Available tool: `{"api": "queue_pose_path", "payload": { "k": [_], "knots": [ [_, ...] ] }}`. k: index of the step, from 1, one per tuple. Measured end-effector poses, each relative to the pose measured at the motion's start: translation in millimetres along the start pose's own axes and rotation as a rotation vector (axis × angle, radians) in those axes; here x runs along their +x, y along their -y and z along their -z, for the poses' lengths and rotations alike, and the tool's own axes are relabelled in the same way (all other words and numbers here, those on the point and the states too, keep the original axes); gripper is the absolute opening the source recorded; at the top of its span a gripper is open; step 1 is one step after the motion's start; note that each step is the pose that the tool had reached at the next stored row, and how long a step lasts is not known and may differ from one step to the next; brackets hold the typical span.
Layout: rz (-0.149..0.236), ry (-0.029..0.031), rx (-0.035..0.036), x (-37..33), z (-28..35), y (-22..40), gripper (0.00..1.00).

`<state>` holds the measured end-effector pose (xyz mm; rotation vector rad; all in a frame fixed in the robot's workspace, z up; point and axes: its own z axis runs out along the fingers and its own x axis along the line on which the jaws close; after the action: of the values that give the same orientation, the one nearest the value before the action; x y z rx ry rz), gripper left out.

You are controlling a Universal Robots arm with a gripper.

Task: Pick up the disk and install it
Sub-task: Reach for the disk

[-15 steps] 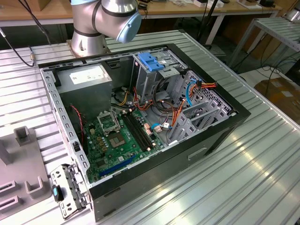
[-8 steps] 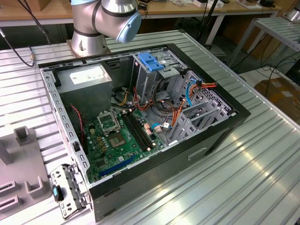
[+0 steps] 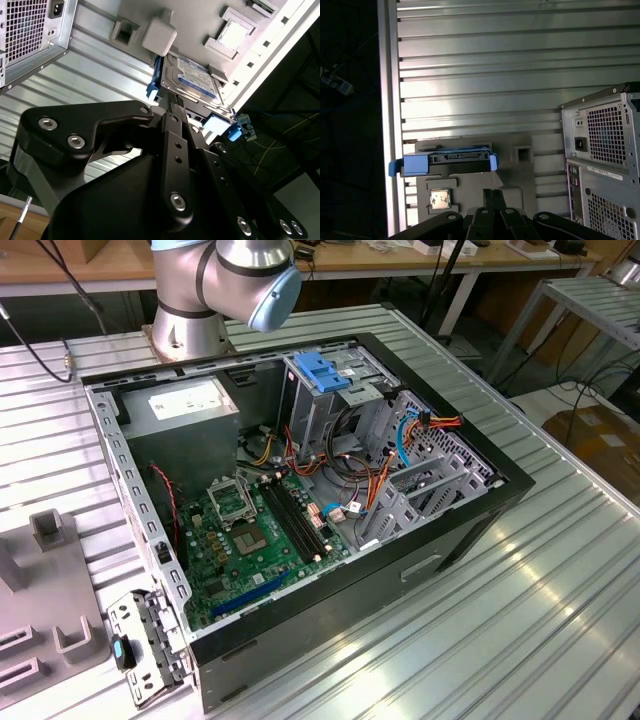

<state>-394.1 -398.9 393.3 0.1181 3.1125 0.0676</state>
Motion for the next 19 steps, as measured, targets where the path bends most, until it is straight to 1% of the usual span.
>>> {"api": "queue_pose_path", "payload": {
  "k": [2,5,7,8,10,11,16,17,19],
  "knots": [
    [0.0,0.0,0.0,1.2,0.0,0.1,0.11],
    [0.0,-0.0001,0.0001,5.0,0.2,0.4,0.11],
    [0.0,-0.0005,-0.0001,11.1,0.3,0.9,0.11],
    [0.0,-0.0017,-0.0002,15.7,0.4,1.2,0.11],
    [0.0,-0.0032,-0.0002,21.2,0.6,1.5,0.11],
    [0.0,-0.0042,-0.0002,25.1,0.6,1.4,0.11],
    [-0.001,-0.0077,-0.0002,39.3,0.8,1.3,0.11],
    [-0.001,-0.0084,-0.0002,44.3,0.8,1.4,0.11],
    [-0.002,-0.0091,-0.0001,50.5,0.8,1.5,0.11]
  ]
}}
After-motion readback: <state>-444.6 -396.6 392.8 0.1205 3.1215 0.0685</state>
